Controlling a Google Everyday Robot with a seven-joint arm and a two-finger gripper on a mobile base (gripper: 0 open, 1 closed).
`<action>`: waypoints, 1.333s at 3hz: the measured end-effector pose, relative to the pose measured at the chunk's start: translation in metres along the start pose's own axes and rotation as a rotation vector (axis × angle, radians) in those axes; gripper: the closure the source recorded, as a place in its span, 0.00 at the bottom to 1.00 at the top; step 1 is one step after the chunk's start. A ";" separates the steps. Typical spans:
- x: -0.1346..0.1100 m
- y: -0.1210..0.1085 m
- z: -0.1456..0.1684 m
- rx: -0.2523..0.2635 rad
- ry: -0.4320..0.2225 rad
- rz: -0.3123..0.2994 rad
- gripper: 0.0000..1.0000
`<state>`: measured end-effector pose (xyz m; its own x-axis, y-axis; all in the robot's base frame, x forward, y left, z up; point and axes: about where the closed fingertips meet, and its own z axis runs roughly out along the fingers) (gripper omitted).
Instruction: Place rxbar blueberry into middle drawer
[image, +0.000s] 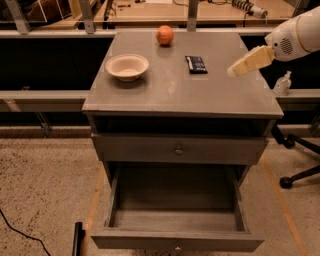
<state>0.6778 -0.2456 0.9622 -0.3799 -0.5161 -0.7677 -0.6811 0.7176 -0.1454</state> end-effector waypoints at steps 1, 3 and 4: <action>0.000 0.000 0.000 0.000 0.000 -0.001 0.00; -0.012 -0.038 0.066 0.197 0.031 0.173 0.00; -0.016 -0.059 0.113 0.280 0.053 0.267 0.00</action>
Offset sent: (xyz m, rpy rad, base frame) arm 0.0645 0.0036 -0.0286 0.0482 0.0140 -0.3936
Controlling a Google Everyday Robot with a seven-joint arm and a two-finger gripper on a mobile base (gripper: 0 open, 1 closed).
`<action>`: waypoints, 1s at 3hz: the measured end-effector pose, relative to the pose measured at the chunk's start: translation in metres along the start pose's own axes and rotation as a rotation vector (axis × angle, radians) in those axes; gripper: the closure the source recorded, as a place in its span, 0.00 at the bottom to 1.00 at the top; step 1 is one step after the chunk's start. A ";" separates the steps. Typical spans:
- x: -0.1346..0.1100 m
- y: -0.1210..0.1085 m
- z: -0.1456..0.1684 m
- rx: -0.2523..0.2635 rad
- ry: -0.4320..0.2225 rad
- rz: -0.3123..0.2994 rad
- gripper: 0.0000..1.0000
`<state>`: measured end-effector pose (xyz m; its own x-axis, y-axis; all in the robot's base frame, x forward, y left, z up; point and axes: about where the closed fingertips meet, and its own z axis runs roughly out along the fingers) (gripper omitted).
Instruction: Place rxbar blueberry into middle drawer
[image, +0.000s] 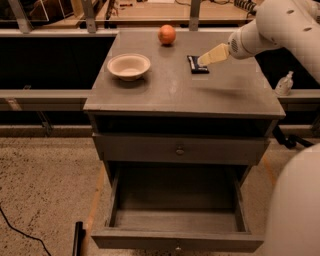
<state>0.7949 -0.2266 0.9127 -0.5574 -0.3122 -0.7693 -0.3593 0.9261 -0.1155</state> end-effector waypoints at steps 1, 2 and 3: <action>-0.004 0.005 0.055 0.005 0.016 0.161 0.00; -0.009 0.014 0.083 0.001 0.019 0.224 0.00; -0.014 0.027 0.106 0.009 0.042 0.213 0.18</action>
Offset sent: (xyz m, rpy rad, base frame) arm 0.0897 0.0475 -0.0571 0.2228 0.0781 -0.1962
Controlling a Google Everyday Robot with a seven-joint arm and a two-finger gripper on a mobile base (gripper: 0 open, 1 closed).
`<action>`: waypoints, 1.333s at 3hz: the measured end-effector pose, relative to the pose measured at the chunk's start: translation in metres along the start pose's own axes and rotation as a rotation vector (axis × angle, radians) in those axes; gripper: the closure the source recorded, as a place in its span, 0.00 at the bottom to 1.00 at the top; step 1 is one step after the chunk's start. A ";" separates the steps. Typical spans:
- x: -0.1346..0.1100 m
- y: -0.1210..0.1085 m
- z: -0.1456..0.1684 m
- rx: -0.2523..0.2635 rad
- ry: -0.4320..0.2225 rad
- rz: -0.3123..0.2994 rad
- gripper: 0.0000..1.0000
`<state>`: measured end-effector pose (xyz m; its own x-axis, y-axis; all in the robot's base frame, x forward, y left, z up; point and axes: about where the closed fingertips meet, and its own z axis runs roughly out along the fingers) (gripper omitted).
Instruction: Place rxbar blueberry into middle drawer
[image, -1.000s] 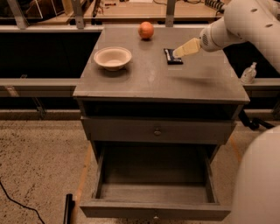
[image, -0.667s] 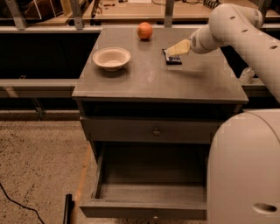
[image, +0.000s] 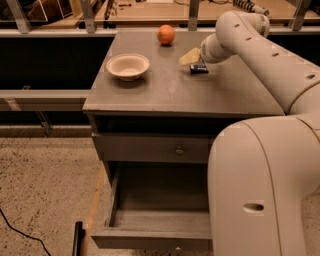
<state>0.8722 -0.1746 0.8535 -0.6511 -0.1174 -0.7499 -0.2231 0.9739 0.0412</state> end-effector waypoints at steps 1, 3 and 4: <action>0.004 0.009 0.018 0.025 0.040 -0.019 0.41; 0.003 0.011 0.021 0.042 0.056 -0.026 0.88; 0.002 0.011 0.020 0.042 0.056 -0.026 1.00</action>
Offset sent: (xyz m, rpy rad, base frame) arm 0.0189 0.0172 -0.0332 -0.1211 0.0748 -0.0444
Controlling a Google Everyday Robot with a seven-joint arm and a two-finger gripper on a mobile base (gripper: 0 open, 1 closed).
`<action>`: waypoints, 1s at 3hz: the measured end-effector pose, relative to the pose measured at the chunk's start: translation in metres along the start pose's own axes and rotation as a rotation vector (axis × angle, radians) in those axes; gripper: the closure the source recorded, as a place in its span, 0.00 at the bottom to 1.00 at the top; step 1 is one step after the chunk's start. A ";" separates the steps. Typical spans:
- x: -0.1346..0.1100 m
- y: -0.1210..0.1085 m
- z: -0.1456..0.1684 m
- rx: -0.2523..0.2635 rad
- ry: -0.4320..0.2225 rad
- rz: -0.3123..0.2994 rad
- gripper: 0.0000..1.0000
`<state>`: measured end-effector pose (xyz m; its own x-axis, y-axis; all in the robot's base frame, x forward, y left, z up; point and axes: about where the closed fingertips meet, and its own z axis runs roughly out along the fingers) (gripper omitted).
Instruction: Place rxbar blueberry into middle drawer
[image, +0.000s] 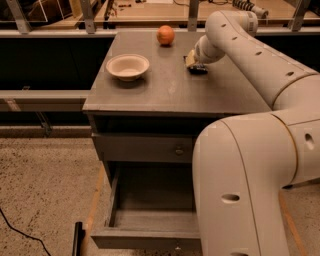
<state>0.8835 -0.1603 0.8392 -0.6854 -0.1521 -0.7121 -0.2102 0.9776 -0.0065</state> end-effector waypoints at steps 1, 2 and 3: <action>0.000 0.000 -0.001 0.000 0.000 0.000 1.00; 0.003 -0.002 -0.035 -0.013 0.012 -0.048 1.00; 0.015 0.000 -0.110 -0.031 0.045 -0.140 1.00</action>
Offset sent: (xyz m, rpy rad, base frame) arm -0.1507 -0.0456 0.1198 -0.1409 0.0236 0.2237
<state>0.7961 -0.1788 0.9060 -0.6782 -0.2935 -0.6737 -0.3268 0.9416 -0.0813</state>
